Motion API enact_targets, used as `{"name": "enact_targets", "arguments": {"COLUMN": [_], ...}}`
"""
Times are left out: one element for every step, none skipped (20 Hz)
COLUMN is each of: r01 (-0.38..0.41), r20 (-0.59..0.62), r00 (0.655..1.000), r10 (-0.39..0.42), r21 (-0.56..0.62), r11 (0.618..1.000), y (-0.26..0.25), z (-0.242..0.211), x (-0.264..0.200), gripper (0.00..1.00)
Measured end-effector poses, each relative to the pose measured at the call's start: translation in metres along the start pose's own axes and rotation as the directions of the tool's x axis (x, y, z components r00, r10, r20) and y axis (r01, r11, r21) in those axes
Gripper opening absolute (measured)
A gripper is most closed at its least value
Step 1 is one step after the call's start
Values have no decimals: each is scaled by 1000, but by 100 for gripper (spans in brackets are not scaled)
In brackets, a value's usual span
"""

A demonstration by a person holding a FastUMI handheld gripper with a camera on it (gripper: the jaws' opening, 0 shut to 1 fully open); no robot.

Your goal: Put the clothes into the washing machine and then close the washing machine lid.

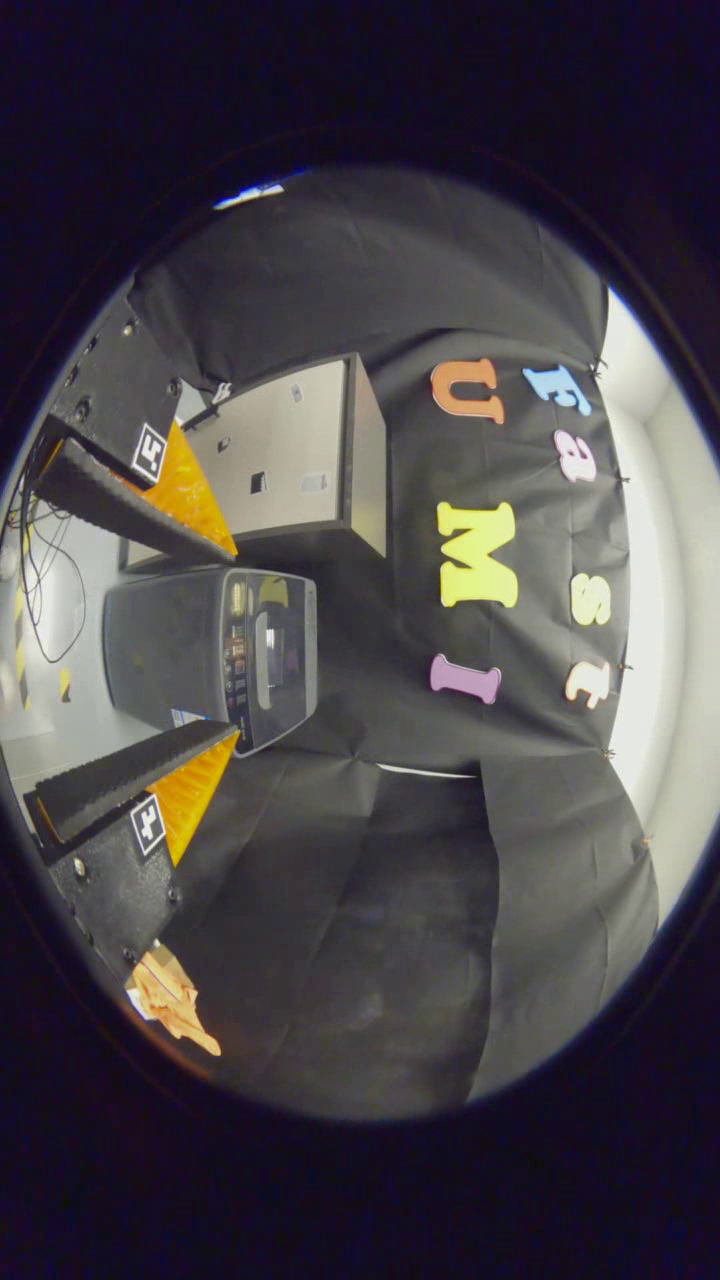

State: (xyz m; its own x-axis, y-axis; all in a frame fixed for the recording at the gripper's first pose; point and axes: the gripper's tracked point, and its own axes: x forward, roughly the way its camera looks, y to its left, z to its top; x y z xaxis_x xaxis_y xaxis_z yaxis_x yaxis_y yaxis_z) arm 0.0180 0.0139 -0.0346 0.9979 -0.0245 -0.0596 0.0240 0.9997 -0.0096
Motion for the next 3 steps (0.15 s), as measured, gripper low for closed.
{"name": "enact_targets", "arguments": {"r01": [1,4,8], "r20": [2,2,2], "r00": [1000,1000,1000], "r10": [-1,-4,-8], "r21": [3,7,14], "r11": [1000,1000,1000], "y": [-1,-2,-2], "z": [1,1,0], "x": [-1,-1,-2], "gripper": [98,98,98]}}
